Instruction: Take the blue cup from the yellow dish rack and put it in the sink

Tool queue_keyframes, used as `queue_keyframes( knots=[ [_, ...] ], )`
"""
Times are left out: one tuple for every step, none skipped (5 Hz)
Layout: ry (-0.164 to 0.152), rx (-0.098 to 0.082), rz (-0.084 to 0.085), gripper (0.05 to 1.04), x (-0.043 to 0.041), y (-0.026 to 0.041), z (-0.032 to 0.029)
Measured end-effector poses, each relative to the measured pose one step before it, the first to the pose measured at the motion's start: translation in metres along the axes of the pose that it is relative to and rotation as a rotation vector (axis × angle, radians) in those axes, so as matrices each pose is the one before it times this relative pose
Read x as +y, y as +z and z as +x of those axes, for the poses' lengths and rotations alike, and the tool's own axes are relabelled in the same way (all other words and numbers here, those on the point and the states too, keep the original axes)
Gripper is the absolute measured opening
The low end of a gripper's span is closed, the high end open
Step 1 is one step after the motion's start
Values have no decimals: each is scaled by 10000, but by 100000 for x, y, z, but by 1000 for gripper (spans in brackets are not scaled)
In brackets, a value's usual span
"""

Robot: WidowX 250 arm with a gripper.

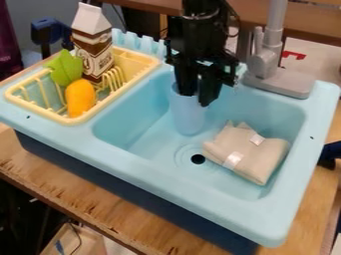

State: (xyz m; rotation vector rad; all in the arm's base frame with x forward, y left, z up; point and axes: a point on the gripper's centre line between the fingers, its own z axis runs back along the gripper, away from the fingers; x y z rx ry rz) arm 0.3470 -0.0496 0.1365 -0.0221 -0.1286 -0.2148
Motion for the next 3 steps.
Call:
queue_keyframes(
  knots=[
    [275, -463, -147, 893, 120, 1691, -116],
    [387, -417, 45, 1014, 291, 2494, -1034],
    [843, -434, -91, 1010, 1266, 3236, -1883]
  ],
)
